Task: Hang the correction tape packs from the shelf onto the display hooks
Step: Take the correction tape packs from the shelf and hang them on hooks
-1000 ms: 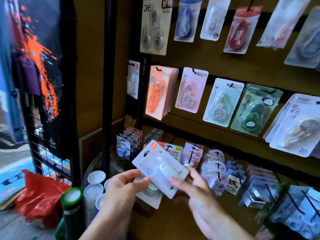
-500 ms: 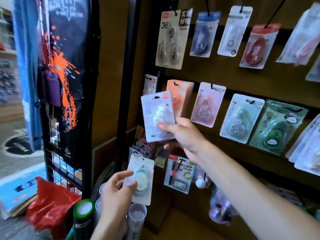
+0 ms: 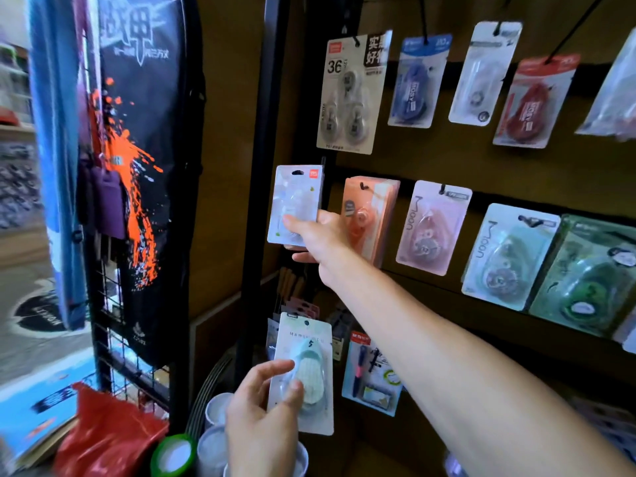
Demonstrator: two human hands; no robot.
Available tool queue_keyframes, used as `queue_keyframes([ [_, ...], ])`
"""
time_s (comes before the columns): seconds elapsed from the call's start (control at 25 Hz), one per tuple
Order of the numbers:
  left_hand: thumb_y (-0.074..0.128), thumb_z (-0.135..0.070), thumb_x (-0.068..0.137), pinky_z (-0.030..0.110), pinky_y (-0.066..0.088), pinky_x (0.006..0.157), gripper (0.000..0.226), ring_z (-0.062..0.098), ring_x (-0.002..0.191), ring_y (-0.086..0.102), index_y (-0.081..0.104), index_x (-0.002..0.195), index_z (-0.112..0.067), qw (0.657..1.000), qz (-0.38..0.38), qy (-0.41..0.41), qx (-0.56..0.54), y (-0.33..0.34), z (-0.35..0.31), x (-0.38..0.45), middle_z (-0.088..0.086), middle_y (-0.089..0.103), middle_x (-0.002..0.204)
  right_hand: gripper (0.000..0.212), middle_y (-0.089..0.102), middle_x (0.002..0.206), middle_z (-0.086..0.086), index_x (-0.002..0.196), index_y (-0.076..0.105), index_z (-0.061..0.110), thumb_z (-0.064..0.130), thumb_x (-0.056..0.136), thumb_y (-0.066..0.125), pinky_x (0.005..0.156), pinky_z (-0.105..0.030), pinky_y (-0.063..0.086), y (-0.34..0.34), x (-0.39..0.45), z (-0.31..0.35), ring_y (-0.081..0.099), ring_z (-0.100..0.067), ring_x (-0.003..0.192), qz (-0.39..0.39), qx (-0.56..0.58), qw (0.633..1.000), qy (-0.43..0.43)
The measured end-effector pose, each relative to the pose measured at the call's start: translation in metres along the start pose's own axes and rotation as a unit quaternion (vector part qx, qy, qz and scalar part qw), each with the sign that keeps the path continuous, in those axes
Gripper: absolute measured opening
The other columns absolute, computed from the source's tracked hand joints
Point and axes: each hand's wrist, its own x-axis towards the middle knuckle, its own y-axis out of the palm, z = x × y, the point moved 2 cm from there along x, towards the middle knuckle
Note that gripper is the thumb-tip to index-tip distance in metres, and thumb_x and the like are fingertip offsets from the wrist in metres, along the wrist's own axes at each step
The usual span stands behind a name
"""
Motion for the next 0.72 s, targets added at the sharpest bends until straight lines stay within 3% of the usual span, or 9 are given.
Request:
queue_keyframes([
  [0.16, 0.069, 0.008, 0.079, 0.029, 0.049, 0.065, 0.029, 0.027, 0.089, 0.068, 0.07, 0.076, -0.022, 1.0, 0.0, 0.017, 0.025, 0.001, 0.002, 0.003, 0.01, 0.073, 0.094, 0.021, 0.074, 0.094, -0.01, 0.102, 0.066, 0.014, 0.022, 0.085, 0.073, 0.045, -0.026, 0.054, 0.002, 0.01, 0.004, 0.072, -0.023, 0.066, -0.022, -0.001, 1.0, 0.022],
  [0.4, 0.069, 0.002, 0.081, 0.04, 0.054, 0.078, 0.027, 0.025, 0.094, 0.067, 0.071, 0.077, -0.025, 1.0, -0.003, 0.011, -0.001, -0.009, 0.001, 0.009, 0.004, 0.073, 0.096, 0.042, 0.069, 0.102, -0.015, 0.118, 0.057, 0.004, 0.022, 0.083, 0.074, 0.05, -0.032, 0.059, 0.006, 0.03, 0.003, 0.071, -0.024, 0.064, -0.034, 0.0, 0.998, 0.06],
  [0.6, 0.067, -0.002, 0.084, 0.037, 0.05, 0.073, 0.024, 0.024, 0.09, 0.066, 0.07, 0.081, -0.026, 1.0, -0.008, 0.013, -0.006, -0.01, -0.003, 0.007, 0.008, 0.073, 0.097, 0.046, 0.063, 0.101, -0.014, 0.114, 0.048, 0.007, 0.024, 0.083, 0.076, 0.068, -0.034, 0.061, -0.007, 0.018, -0.012, 0.068, -0.029, 0.089, -0.009, 0.018, 0.993, 0.119],
  [0.72, 0.067, -0.003, 0.083, 0.052, 0.052, 0.084, 0.024, 0.032, 0.097, 0.067, 0.071, 0.081, -0.026, 1.0, -0.004, 0.008, -0.008, -0.005, -0.003, 0.008, 0.009, 0.073, 0.097, 0.048, 0.066, 0.111, -0.018, 0.121, 0.056, 0.005, 0.023, 0.081, 0.076, 0.07, -0.03, 0.061, -0.027, -0.014, -0.033, 0.069, -0.025, 0.093, -0.004, -0.012, 0.992, 0.125],
])
